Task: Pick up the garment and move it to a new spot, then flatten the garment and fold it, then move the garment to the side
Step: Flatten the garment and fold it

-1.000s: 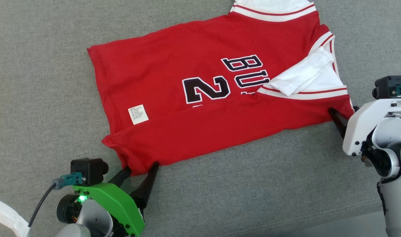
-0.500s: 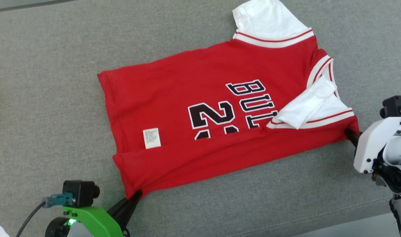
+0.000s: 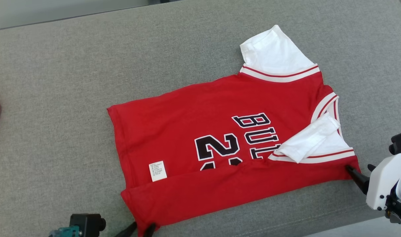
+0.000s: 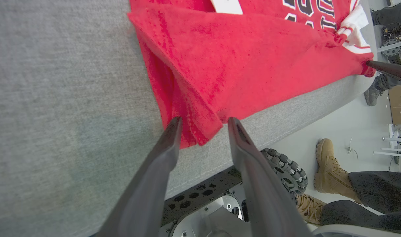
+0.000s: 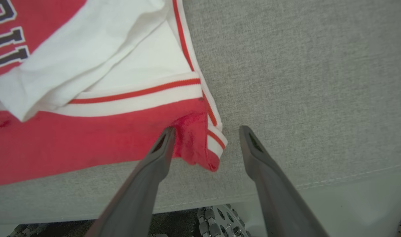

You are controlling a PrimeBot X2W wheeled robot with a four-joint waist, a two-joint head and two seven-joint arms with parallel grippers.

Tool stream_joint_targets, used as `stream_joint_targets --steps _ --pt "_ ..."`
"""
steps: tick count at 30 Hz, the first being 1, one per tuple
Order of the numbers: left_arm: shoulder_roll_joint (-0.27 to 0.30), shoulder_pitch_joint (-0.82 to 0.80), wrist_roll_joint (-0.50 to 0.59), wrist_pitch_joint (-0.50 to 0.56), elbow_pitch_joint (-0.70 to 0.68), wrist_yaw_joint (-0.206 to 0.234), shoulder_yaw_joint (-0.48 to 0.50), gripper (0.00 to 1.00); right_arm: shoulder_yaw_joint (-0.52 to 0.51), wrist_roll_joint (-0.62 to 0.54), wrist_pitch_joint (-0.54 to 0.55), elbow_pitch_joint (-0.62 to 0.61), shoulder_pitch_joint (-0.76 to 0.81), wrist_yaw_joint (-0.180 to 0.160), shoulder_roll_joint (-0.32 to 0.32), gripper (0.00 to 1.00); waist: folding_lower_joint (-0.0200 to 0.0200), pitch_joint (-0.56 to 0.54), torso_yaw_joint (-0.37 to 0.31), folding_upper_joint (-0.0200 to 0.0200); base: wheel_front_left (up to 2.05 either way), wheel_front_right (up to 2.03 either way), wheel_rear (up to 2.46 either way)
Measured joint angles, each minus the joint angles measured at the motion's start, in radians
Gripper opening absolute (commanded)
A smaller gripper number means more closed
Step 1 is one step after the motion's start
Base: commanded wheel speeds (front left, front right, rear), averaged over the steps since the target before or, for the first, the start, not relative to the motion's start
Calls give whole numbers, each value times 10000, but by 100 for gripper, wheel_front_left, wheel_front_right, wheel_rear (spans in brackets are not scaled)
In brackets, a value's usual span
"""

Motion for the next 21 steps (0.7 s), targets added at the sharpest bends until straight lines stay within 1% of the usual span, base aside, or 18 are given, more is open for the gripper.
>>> stream_joint_targets --steps 1,3,6,9,11,12,14,15,17,19,21 --pt "29 0 65 -40 -6 35 46 100 -136 61 2 -17 2 -2 52 100 0 6 7 0 0 0 0" --pt "203 -1 128 -174 -86 217 324 100 -347 146 104 -297 -44 -2 -77 100 0 51 35 0 0 0 0" --pt "823 -81 265 -205 -493 426 878 100 -708 424 359 -1043 -635 -6 -347 100 0 221 52 0 0 0 0" --pt "1220 -860 226 -21 -913 558 1507 100 -819 389 477 -1645 -2152 -4 -464 100 0 535 62 0 0 0 0" --pt "1400 -1988 297 307 -750 573 1822 100 -612 94 677 -1542 -3414 -6 -424 100 0 844 81 0 0 0 0" --pt "1379 -2501 357 397 -619 585 1887 100 -468 -144 725 -1392 -3960 -8 -368 100 0 984 92 0 0 0 0" --pt "1239 -3937 694 748 -138 531 1825 100 29 -803 696 -777 -5487 -6 -259 100 0 1378 134 0 0 0 0" --pt "1062 -4502 742 909 84 454 1733 100 150 -1026 656 -407 -6113 -6 -86 100 0 1553 161 0 0 0 0" --pt "472 -5730 842 1151 738 242 1402 100 410 -1647 374 662 -7396 -6 370 100 1 1977 242 0 0 0 0" --pt "-13 -6512 934 1266 1419 40 1087 100 518 -2224 -13 1703 -8210 0 755 100 1 2331 344 0 0 0 0" --pt "-500 -7035 1045 1323 2102 -144 746 100 393 -2740 -510 2824 -8801 0 1074 100 2 2648 501 0 0 0 0"
